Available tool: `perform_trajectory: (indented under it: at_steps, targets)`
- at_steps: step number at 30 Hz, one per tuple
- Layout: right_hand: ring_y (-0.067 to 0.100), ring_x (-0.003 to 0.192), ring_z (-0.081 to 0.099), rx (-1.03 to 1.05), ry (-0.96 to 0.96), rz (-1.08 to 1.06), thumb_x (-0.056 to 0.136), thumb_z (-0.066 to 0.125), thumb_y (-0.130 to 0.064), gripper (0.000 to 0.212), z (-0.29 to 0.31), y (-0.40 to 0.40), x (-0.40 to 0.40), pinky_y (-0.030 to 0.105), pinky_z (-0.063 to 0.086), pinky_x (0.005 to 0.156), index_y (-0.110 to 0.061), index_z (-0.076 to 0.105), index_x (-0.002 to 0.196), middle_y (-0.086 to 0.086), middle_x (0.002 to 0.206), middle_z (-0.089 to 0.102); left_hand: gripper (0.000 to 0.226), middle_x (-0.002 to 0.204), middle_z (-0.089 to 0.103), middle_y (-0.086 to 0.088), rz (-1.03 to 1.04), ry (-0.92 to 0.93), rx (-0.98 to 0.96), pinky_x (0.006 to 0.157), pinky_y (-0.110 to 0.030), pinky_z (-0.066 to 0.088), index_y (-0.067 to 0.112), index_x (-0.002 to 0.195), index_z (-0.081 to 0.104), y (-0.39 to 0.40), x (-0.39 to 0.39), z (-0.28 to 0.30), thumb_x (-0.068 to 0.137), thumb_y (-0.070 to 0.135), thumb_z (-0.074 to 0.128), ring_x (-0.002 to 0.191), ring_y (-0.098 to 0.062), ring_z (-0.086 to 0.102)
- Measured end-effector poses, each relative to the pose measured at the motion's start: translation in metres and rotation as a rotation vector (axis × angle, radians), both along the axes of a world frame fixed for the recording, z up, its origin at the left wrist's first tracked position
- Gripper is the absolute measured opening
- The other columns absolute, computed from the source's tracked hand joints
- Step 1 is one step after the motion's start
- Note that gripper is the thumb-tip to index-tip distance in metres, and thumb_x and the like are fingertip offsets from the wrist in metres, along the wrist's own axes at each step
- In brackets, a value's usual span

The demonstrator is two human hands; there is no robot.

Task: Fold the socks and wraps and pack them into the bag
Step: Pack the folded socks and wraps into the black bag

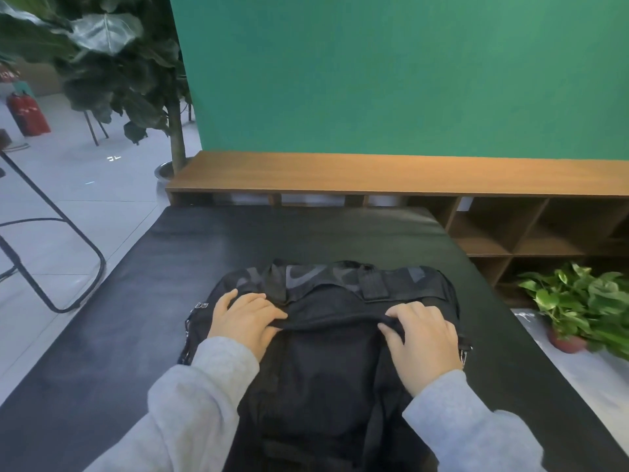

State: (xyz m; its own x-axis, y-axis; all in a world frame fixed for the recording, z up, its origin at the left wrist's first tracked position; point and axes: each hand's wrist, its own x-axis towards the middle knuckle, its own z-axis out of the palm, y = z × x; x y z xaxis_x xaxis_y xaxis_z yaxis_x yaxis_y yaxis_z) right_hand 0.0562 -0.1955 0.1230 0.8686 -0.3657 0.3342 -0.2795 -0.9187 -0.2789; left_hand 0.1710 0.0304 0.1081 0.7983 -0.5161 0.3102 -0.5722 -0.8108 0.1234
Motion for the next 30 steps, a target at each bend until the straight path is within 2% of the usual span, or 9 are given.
perform_trajectory:
  at_steps: [2,4,7,9,13,18,21,24,30]
  targets:
    - [0.014,0.108,0.043,-0.002,-0.014,0.007,0.095,0.046,-0.037,0.017,-0.005,-0.001,0.009,0.027,0.028,0.089,-0.031,0.055,0.108,-0.014,0.11,0.053,0.022,0.095,0.067,0.017,-0.053,-0.022,-0.082,0.101,-0.032,0.019,0.036,0.092,0.071,-0.001,0.007,-0.006,0.074,0.023,0.074,0.108,-0.01,0.06]
    - [0.014,0.108,0.043,0.019,-0.007,0.017,0.096,0.044,-0.036,0.019,-0.012,-0.004,0.02,0.027,0.029,0.088,-0.031,0.054,0.111,-0.014,0.112,0.052,0.032,0.08,0.069,0.013,-0.072,-0.063,-0.161,0.091,-0.034,0.029,0.031,0.079,0.072,0.0,0.018,-0.024,0.055,0.015,0.087,0.091,-0.014,0.067]
    - [0.017,0.102,0.048,0.053,0.039,0.008,0.094,0.05,-0.031,0.016,-0.028,-0.003,0.04,0.029,0.033,0.084,-0.028,0.057,0.108,-0.009,0.107,0.055,0.013,0.079,0.069,0.012,-0.09,-0.104,-0.255,0.089,-0.031,0.031,0.028,0.081,0.073,-0.002,0.032,-0.038,0.072,0.024,0.064,0.098,-0.011,0.058]
    - [0.023,0.083,0.057,0.035,0.025,0.0,0.08,0.071,-0.021,0.014,-0.042,-0.001,0.052,0.034,0.042,0.069,-0.022,0.064,0.092,-0.004,0.089,0.06,0.027,0.081,0.068,0.013,-0.09,-0.086,-0.292,0.089,-0.029,0.03,0.029,0.084,0.072,-0.004,0.037,-0.046,0.075,0.03,0.046,0.1,-0.008,0.05]
    - [0.023,0.055,0.055,-0.068,-0.07,0.012,0.049,0.089,-0.011,0.038,-0.071,0.003,0.065,0.032,0.042,0.045,-0.015,0.063,0.077,-0.001,0.067,0.057,0.029,0.087,0.066,0.016,-0.094,-0.037,-0.427,0.093,-0.021,0.024,0.036,0.099,0.059,-0.01,0.036,-0.067,0.075,0.026,0.045,0.103,-0.007,0.05]
    - [0.019,0.067,0.036,-0.106,-0.173,0.004,0.065,0.042,-0.029,0.021,-0.088,0.004,0.073,0.03,0.037,0.043,-0.023,0.043,0.086,0.002,0.064,0.054,0.028,0.095,0.064,0.023,-0.153,-0.022,-0.5,0.08,-0.024,0.036,0.04,0.098,0.061,-0.011,0.038,-0.079,0.084,0.026,0.041,0.1,0.001,0.053]
    - [0.02,0.054,0.044,-0.149,-0.239,-0.003,0.075,0.042,-0.026,0.013,-0.091,0.004,0.077,0.029,0.034,0.048,-0.021,0.053,0.072,0.001,0.058,0.051,0.029,0.098,0.059,0.032,-0.166,0.065,-0.466,0.081,-0.019,0.037,0.044,0.092,0.064,-0.011,0.042,-0.079,0.083,0.027,0.042,0.104,0.009,0.049]
    - [0.019,0.045,0.048,-0.138,-0.189,-0.005,0.083,0.037,-0.025,0.035,-0.084,0.006,0.081,0.026,0.034,0.05,-0.018,0.057,0.055,0.0,0.054,0.05,0.027,0.1,0.058,0.03,-0.179,0.097,-0.428,0.082,-0.017,0.037,0.042,0.101,0.057,-0.012,0.043,-0.076,0.082,0.028,0.043,0.103,0.01,0.048]
    - [0.02,0.047,0.049,0.084,0.239,-0.03,0.07,0.044,-0.027,0.021,-0.068,0.011,0.081,0.025,0.037,0.042,-0.02,0.062,0.062,-0.001,0.056,0.048,0.023,0.092,0.06,0.026,-0.125,0.262,-0.373,0.074,-0.021,0.038,0.04,0.096,0.062,-0.011,0.045,-0.062,0.086,0.03,0.044,0.093,0.007,0.052]
